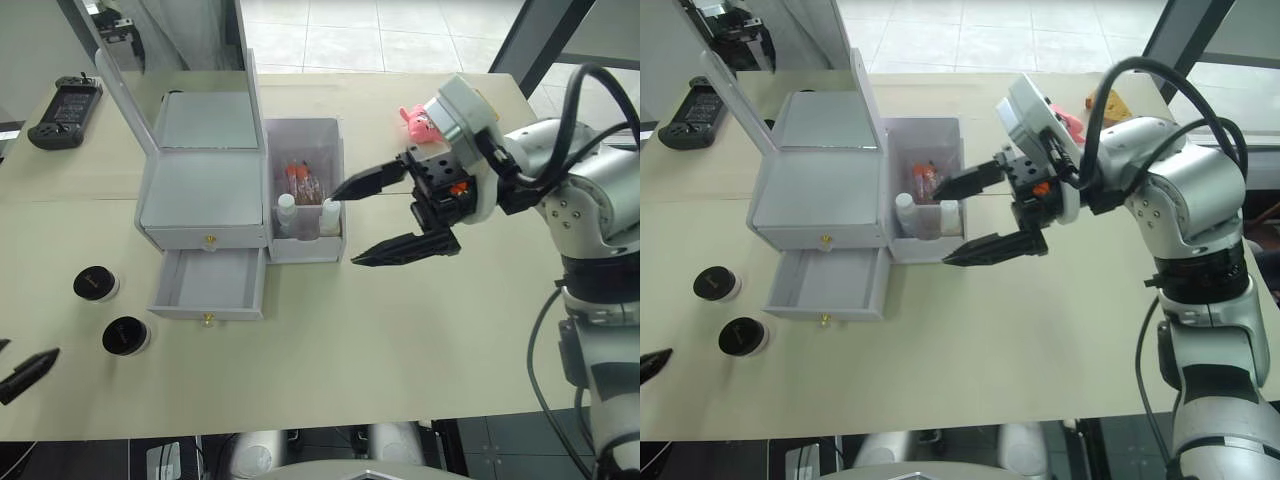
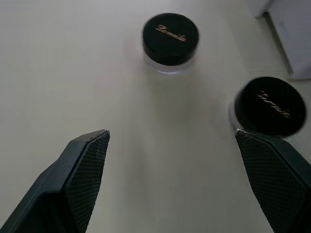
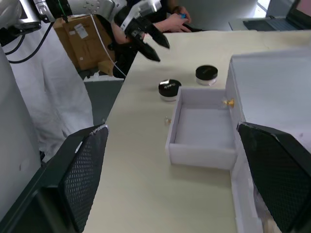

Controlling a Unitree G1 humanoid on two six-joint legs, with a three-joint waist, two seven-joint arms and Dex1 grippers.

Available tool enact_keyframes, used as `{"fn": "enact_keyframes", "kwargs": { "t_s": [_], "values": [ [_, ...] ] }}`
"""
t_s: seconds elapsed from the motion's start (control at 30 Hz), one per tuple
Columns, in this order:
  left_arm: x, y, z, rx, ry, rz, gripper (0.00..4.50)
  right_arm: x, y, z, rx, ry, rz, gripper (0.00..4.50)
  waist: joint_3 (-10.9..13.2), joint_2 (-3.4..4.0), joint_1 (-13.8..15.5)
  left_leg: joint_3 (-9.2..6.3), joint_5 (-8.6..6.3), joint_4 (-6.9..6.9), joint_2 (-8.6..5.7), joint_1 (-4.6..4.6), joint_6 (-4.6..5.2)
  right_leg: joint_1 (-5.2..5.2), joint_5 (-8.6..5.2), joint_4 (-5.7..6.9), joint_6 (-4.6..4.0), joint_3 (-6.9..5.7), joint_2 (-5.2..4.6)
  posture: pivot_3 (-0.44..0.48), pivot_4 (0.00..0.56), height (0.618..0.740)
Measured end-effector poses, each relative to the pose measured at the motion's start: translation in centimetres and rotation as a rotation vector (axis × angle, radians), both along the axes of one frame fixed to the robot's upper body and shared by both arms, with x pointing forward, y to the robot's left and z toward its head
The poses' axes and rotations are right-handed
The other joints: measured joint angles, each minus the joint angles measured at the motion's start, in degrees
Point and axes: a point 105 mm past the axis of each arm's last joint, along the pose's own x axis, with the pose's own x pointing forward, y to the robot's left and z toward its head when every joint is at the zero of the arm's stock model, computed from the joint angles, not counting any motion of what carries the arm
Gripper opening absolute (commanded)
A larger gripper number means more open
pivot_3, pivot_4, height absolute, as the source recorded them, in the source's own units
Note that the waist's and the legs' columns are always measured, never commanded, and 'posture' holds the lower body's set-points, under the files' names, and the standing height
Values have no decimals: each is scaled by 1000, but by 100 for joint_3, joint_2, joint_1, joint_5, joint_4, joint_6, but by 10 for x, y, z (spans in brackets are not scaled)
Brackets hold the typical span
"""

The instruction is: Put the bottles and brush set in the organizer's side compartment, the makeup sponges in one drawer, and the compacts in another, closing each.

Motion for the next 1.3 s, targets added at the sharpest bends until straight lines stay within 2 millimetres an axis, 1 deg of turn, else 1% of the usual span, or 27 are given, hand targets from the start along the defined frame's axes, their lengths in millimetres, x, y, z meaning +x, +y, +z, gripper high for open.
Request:
{"fn": "enact_keyframes", "kwargs": {
  "t_s": [0.07, 0.1, 0.2, 0.3, 0.5, 0.63, 0.67, 0.7, 0.73, 0.8, 0.87, 0.97, 1.07, 1.17, 1.23, 1.27, 1.3],
  "values": [
    [-6, -20, -2, -39, 28, -83, 4453, -1, 4, 0, 12, -14, 9, 4500, 0, 0, 3, 3, 0, 0, -1, 0, 0, 0, 0, -1, 0, 1, 1, 0, 150, 740],
    [-9, -25, -4, -51, 31, -101, 4453, -1, 5, -1, 13, -17, 10, 4500, 0, 0, 5, 8, 0, -1, -1, 0, 0, 0, 0, -2, 0, 2, 3, 0, 150, 740],
    [-15, -27, -16, -49, 27, -89, 4453, 1, 4, -5, 10, -11, -5, 4500, -1, -1, 4, 18, 2, 0, 2, 3, 3, 2, -1, -1, -3, 3, 29, 0, 150, 740],
    [-14, -21, -31, -33, 35, -49, 4453, 2, 3, -7, 10, -5, -7, 4500, -1, -1, 16, 23, 3, 2, 2, 2, 5, 2, 0, 4, -4, 5, 30, 0, 150, 740],
    [2, -24, -45, 8, 31, -35, 4453, 5, 3, -6, 16, -26, -20, 4500, -4, -6, 13, 23, 1, 4, 3, 3, 9, 1, 0, 5, -4, 7, 27, 0, 150, 740],
    [23, -36, -47, 19, -13, -66, 4453, 8, 2, -3, 28, -40, -45, 4500, -4, -6, 17, 23, 2, 5, 5, 2, 9, 3, 1, 8, -5, 7, 26, 0, 150, 740],
    [29, -38, -48, 24, -21, -71, 4453, 8, 2, -3, 30, -43, -50, 4500, -4, -6, 15, 24, 8, 4, 4, 2, 19, 4, 1, 10, -5, 8, 27, 0, 150, 740],
    [34, -41, -48, 22, -30, -72, 4453, 8, 2, -2, 33, -47, -55, 4500, -4, -6, 17, 25, 26, 4, 4, 1, 50, 6, 1, 11, -5, 8, 27, 0, 150, 740],
    [40, -43, -48, 17, -41, -74, 4453, 8, 2, -1, 37, -52, -60, 4500, -4, -6, 21, 25, 27, 4, 4, 1, 52, 6, 1, 13, -5, 7, 28, 0, 150, 740],
    [48, -47, -48, 14, -53, -76, 4453, 7, 1, 1, 44, -66, -65, 4500, -4, -6, 18, 25, 28, 4, 5, 1, 52, 8, 1, 14, -5, 8, 28, 0, 150, 740],
    [52, -49, -47, 14, -56, -81, 4453, 6, 0, 3, 46, -77, -73, 4500, -4, -6, 13, 27, 28, 4, 5, 2, 53, 10, 1, 14, -5, 9, 27, 0, 150, 740],
    [52, -51, -47, 19, -43, -92, 3889, 6, -1, 0, 36, -67, -90, 4500, -4, -5, 14, 28, 28, 3, 6, 2, 52, 9, 1, 15, -5, 9, 27, 0, 150, 740],
    [50, -52, -47, 30, -27, -107, 2979, 5, -2, -1, 38, -56, -87, 4500, -4, -5, 12, 29, 28, 3, 6, 2, 52, 8, 1, 14, -5, 11, 25, 0, 150, 740],
    [50, -52, -46, 29, -29, -110, 2934, 5, -2, -2, 39, -53, -92, 4500, -4, -5, 13, 29, 28, 3, 8, 3, 52, 6, 1, 13, -6, 11, 25, 0, 150, 740],
    [54, -50, -43, 14, -46, -96, 2934, 6, -2, -2, 39, -53, -96, 4500, -4, -6, 17, 29, 28, 3, 9, 1, 52, 5, 2, 14, -6, 10, 26, 0, 150, 740],
    [57, -47, -39, 2, -61, -80, 2934, 6, -2, -2, 40, -52, -97, 4500, -4, -6, 19, 28, 28, 4, 9, 1, 51, 4, 2, 14, -6, 8, 27, 0, 150, 740],
    [60, -42, -31, -8, -88, -56, 2934, 6, -3, -2, 40, -51, -99, 4500, -4, -6, 20, 28, 28, 5, 10, 0, 51, 3, 2, 14, -6, 8, 28, 0, 150, 740]
  ]
}}
